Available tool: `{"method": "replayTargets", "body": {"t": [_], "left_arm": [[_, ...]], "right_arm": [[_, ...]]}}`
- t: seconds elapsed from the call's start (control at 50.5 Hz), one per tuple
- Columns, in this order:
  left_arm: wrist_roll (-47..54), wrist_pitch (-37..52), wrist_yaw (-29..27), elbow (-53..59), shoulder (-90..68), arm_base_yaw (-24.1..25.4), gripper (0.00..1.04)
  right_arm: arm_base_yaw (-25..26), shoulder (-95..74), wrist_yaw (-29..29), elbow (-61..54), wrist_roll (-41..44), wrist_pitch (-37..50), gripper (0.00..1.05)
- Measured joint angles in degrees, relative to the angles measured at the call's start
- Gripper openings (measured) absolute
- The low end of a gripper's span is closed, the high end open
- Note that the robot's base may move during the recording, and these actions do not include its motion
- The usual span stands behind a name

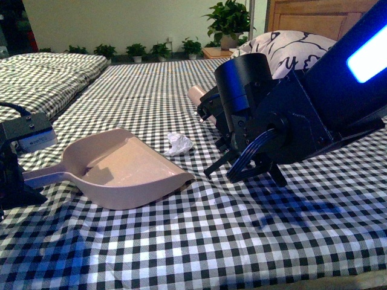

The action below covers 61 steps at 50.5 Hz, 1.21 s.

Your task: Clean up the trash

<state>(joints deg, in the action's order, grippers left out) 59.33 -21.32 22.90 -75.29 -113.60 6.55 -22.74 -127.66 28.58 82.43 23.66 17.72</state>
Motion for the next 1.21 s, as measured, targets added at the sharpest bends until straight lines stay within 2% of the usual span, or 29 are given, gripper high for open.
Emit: {"method": "replayTargets", "body": {"t": [0.218, 0.356, 0.634, 0.832, 0.99, 1.208], "left_arm": [[0.0, 0.0, 0.0, 0.0, 0.0, 0.0, 0.24], [0.0, 0.0, 0.0, 0.0, 0.0, 0.0, 0.24], [0.0, 0.0, 0.0, 0.0, 0.0, 0.0, 0.24], [0.0, 0.0, 0.0, 0.0, 0.0, 0.0, 0.24], [0.0, 0.0, 0.0, 0.0, 0.0, 0.0, 0.24], [1.3, 0.0, -0.2, -0.1, 0.0, 0.2, 0.24]], "right_arm": [[-0.3, -1.7, 1.9, 0.0, 3.4, 1.1, 0.2], [-1.1, -2.4, 1.9, 0.0, 3.3, -2.2, 0.2], [-3.1, -2.3, -0.1, 1.5, -3.9, -12.4, 0.2], [-5.3, -0.1, -4.9, 1.1, -10.3, -16.8, 0.2], [-8.0, 2.2, -10.0, -1.1, -13.5, -17.2, 0.2], [-9.8, 5.7, -14.0, -5.1, -15.5, -17.0, 0.2]]}}
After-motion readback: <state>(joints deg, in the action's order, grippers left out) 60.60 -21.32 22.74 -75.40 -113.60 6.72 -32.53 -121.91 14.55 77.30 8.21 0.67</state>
